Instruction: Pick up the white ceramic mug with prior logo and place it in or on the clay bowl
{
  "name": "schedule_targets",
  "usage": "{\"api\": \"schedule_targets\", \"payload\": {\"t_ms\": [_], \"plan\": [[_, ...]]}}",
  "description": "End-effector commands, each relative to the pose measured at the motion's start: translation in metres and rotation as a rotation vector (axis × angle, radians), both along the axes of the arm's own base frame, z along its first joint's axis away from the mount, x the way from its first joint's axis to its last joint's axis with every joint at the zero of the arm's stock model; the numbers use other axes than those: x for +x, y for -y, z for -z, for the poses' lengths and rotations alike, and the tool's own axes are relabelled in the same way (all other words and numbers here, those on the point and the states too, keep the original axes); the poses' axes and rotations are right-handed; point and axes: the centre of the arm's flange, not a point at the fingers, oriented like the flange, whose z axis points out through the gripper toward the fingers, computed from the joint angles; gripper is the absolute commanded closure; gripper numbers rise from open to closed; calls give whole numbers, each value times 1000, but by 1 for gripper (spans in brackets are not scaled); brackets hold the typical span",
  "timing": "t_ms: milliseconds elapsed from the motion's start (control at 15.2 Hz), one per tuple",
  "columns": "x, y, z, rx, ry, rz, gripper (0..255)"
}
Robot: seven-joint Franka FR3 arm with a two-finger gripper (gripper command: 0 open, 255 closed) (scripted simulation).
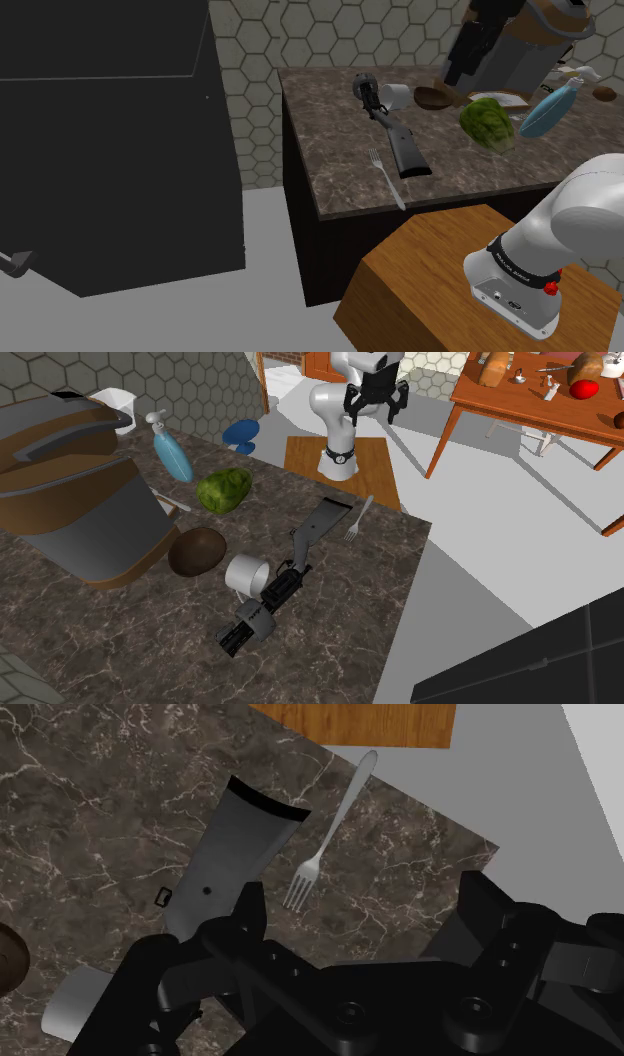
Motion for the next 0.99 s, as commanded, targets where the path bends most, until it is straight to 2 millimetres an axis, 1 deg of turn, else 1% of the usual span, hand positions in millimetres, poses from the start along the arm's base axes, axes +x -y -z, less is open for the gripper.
{"api": "schedule_targets", "payload": {"t_ms": [0, 462, 924], "plan": [[0, 0, 0, 0, 0, 0, 0], [83, 19, 48, -177, -122, -108, 0], [162, 39, 102, -354, -244, -217, 0]]}}
